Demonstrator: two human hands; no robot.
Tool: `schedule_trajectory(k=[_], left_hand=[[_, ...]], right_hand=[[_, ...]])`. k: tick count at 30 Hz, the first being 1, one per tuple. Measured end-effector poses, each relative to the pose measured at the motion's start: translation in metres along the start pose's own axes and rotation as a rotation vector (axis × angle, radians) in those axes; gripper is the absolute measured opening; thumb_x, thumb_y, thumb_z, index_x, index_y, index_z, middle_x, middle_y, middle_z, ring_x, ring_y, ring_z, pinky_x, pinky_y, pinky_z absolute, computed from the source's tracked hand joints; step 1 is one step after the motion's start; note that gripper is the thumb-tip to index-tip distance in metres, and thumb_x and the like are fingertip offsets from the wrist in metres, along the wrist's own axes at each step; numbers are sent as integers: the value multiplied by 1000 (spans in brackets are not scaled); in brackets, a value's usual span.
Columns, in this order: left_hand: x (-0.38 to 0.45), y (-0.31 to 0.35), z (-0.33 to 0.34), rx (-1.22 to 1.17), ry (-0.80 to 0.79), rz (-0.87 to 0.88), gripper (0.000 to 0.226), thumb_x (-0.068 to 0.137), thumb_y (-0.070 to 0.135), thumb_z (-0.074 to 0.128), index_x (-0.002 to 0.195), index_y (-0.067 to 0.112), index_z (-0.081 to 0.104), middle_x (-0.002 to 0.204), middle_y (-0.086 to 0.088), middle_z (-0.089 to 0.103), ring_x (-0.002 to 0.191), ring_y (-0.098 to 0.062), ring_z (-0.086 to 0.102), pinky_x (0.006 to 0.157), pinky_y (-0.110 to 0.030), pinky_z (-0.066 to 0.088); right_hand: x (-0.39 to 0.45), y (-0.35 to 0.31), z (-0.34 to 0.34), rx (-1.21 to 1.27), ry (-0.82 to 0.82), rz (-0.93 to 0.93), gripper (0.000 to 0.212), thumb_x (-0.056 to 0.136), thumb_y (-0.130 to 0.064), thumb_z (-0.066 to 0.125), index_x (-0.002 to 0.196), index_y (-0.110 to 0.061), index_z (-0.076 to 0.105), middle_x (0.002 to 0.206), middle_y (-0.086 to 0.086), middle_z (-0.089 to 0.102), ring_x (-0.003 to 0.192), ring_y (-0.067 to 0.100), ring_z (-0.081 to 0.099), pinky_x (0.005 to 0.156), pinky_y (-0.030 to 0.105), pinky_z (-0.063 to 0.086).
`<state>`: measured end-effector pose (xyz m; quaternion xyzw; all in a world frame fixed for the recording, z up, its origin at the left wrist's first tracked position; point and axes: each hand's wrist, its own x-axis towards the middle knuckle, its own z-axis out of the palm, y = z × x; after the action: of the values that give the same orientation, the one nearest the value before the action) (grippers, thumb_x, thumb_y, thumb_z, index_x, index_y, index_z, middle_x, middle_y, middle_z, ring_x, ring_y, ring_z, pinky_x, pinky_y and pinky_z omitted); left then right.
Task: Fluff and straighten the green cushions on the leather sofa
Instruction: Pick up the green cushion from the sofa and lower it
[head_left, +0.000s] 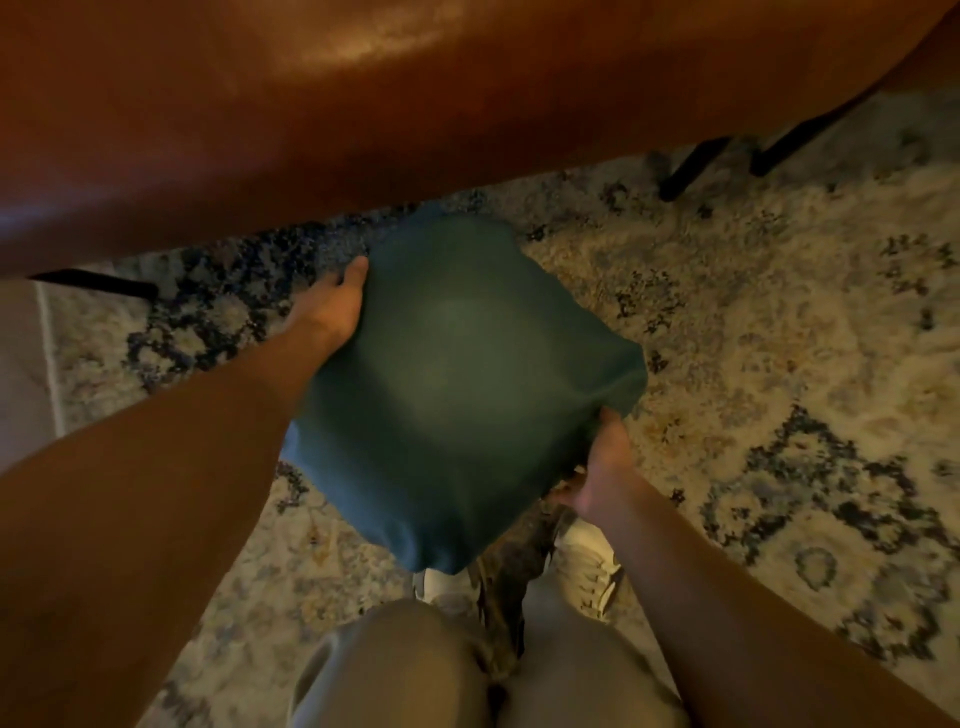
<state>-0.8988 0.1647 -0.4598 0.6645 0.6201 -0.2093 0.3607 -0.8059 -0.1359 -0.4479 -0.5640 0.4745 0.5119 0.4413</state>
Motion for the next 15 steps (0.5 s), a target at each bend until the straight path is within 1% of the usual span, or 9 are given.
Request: schedule_trajectory(k=[3, 6, 8, 10, 11, 12, 14, 15], left_hand=[[-30, -6, 0, -60, -12, -8, 81, 89, 77, 18, 146, 25, 40, 151, -11, 40, 134, -34, 41, 114, -48, 29], [-76, -9, -2, -251, -43, -25, 81, 87, 79, 23, 142, 25, 47, 144, -11, 49, 128, -32, 48, 112, -49, 33], [-107, -8, -9, -341, -45, -57, 86, 81, 84, 25, 142, 27, 48, 144, -8, 49, 129, -30, 48, 113, -50, 33], [-138, -6, -21, -398, -71, -91, 91, 78, 87, 26, 142, 26, 46, 146, -7, 48, 131, -29, 47, 113, -50, 33], [-155, -4, -28, -433, -85, -96, 90, 80, 85, 27, 142, 24, 47, 146, -6, 48, 131, -28, 47, 113, -49, 33], [-172, -1, -36, -484, -96, -90, 85, 83, 82, 28, 141, 22, 48, 146, -5, 48, 131, -26, 46, 113, -46, 33], [-209, 9, -54, -579, -134, -71, 74, 90, 74, 28, 139, 23, 51, 144, -2, 48, 131, -23, 45, 108, -38, 34], [-227, 14, -63, -615, -155, -70, 71, 92, 71, 28, 138, 23, 52, 144, -2, 48, 131, -21, 45, 106, -36, 34]], right_hand=[[-23, 0, -13, 32, 12, -38, 75, 89, -69, 40, 147, -22, 35, 150, 5, 40, 135, 33, 38, 109, 53, 35], [-63, 1, -33, 59, 56, -110, 73, 88, -69, 41, 145, -24, 40, 144, 2, 45, 127, 29, 45, 100, 48, 39], [-94, -1, -46, 60, 75, -184, 68, 89, -67, 42, 143, -25, 41, 143, -1, 46, 116, 23, 47, 97, 45, 40], [-129, -5, -58, 63, 100, -241, 66, 90, -64, 43, 144, -26, 40, 142, -2, 45, 122, 23, 45, 96, 42, 38], [-147, -7, -65, 69, 115, -264, 65, 90, -63, 45, 144, -26, 40, 140, -4, 45, 124, 23, 44, 94, 42, 38], [-167, -10, -72, 72, 122, -289, 62, 90, -61, 46, 143, -27, 41, 136, -5, 46, 120, 21, 44, 93, 41, 38], [-207, -17, -84, 75, 107, -336, 54, 92, -59, 46, 137, -30, 45, 127, -6, 48, 106, 17, 46, 88, 41, 39], [-228, -20, -90, 71, 90, -351, 52, 92, -59, 46, 136, -30, 45, 123, -6, 49, 101, 16, 47, 86, 41, 39]])
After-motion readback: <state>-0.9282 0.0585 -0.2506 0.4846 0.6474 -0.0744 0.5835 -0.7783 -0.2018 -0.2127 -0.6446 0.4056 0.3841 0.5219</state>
